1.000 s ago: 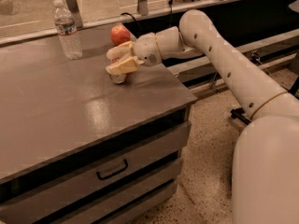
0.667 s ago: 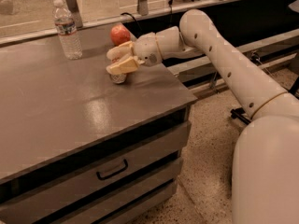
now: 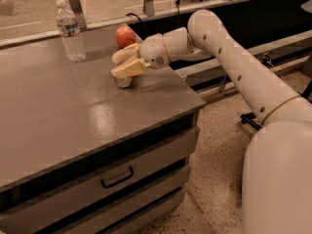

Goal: Move coke can near apple

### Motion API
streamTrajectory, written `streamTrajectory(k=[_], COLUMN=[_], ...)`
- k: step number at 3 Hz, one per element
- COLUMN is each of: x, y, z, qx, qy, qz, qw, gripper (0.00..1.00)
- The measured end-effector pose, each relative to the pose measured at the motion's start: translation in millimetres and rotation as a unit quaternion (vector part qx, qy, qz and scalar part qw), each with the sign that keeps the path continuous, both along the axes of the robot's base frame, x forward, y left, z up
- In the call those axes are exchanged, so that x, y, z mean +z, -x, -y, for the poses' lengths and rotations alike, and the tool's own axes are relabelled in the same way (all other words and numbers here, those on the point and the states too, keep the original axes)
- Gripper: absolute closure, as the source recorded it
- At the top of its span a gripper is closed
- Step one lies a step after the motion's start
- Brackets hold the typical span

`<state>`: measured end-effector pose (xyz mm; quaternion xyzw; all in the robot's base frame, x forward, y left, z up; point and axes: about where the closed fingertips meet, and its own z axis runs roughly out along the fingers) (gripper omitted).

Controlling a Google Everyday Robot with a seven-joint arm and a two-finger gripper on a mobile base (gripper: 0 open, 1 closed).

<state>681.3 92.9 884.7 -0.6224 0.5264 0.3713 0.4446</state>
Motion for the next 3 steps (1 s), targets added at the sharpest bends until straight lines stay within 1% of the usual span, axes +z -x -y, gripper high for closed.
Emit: streamTrajectory(k=[1,2,3], x=[0.3,0.6,1.1], y=[0.0,0.0,-0.1], z=[0.0,0.0,0.1], qx=[0.0,0.0,0.0], qy=[0.0,0.0,0.0], qz=[0.0,0.0,0.0], qw=[1.0,1.0,1.0], gripper=[1.0,0.83,0.59])
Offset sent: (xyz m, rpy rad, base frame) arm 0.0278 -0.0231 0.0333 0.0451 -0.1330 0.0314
